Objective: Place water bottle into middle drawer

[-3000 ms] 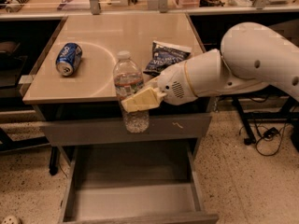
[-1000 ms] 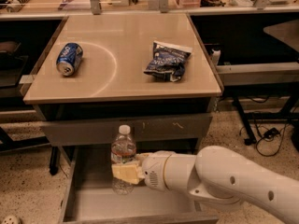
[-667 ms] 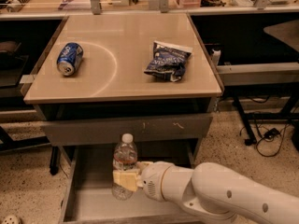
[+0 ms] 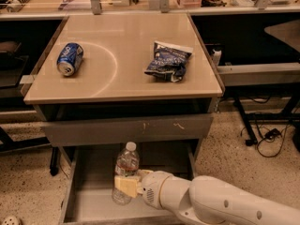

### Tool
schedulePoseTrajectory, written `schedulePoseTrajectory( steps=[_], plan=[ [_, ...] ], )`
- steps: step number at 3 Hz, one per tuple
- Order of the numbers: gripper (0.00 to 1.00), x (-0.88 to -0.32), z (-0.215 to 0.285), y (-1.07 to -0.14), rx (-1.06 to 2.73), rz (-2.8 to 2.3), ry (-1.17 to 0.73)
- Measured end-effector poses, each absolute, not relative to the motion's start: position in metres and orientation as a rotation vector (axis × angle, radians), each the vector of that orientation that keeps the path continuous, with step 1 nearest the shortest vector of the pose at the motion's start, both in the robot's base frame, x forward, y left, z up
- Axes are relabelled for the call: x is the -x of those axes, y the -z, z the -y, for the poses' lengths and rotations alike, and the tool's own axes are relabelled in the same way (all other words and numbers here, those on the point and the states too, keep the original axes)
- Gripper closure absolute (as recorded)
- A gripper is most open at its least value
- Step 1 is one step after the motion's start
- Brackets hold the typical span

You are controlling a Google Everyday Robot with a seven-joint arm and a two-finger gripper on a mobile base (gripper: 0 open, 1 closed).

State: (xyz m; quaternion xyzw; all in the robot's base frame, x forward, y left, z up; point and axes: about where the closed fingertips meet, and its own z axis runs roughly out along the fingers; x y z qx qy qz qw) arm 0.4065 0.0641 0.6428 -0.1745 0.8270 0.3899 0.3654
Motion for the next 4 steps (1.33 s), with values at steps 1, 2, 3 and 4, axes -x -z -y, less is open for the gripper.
schedulePoseTrajectory(
  steps=[1, 2, 3, 4],
  plan=[
    [1.0, -0.407, -0.068, -0.619, 0.419, -2.143, -0.997],
    [1.0, -0.416, -0.069, -0.591, 0.39, -2.13, -0.953],
    [1.0, -0.427, -0.069, -0.569, 0.357, -2.115, -0.913],
    [1.0, -0.436, -0.066, -0.544, 0.323, -2.121, -0.859]
  ],
)
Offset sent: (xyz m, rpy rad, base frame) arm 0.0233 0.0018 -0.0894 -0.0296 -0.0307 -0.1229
